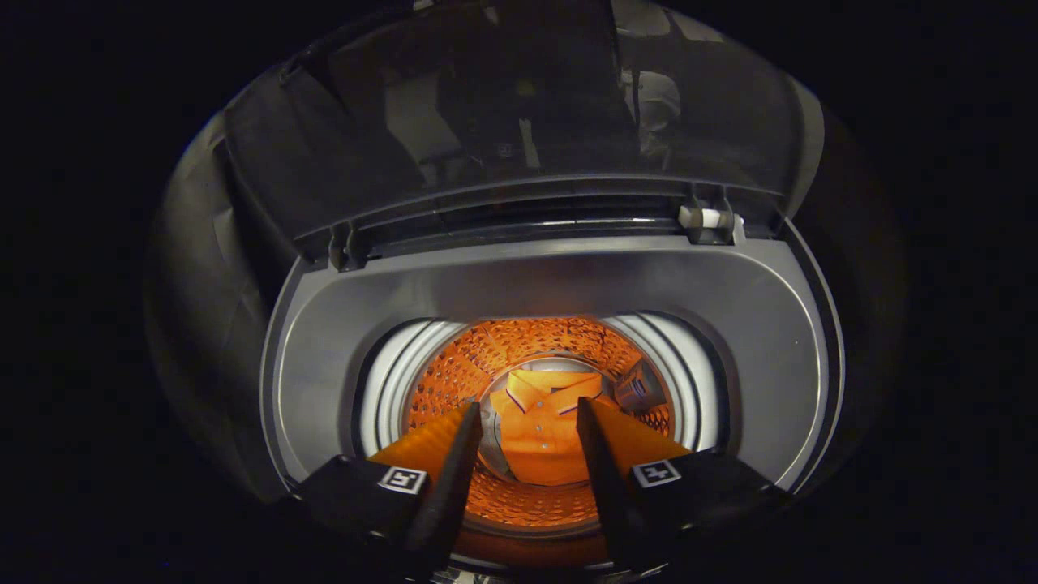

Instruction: Put the clothes into the washing machine and then close the washing machine lid.

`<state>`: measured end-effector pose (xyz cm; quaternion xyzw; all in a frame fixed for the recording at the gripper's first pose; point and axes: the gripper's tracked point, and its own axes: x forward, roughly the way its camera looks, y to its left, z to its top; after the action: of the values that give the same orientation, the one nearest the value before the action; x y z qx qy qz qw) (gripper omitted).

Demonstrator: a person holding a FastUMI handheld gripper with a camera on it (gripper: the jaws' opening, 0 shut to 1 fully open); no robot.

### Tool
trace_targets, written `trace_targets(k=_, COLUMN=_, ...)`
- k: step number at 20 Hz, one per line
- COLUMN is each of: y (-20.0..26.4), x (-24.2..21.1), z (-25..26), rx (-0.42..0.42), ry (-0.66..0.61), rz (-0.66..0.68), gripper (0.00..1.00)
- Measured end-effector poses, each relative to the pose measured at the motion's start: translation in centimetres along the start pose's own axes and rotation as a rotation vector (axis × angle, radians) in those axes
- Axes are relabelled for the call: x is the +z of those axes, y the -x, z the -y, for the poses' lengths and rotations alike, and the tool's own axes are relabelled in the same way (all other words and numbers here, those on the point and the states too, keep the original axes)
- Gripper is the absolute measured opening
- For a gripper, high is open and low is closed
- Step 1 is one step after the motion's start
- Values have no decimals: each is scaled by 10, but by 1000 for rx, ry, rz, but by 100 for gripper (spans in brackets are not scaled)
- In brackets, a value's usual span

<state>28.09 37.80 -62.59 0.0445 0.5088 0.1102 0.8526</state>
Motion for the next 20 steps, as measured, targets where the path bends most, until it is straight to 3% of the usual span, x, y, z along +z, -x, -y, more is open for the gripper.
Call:
trace_targets(k=2, y=8, x=-1, z=1, rx=-1, ry=3, rz=8, gripper=82)
trace_targets(k=7, y=32, x=0, z=2, rx=-1, ry=16, rz=28, gripper=93)
trace_targets(k=8, y=39, x=1, z=2, rx=-3, ry=18, rz=34, gripper=100)
trace_targets(k=14, y=90, x=17, z=-4, rx=11, ry=36, rz=84, gripper=99)
trace_targets(k=20, y=168, x=83, z=-23, rx=50, ry=64, rz=229, gripper=99)
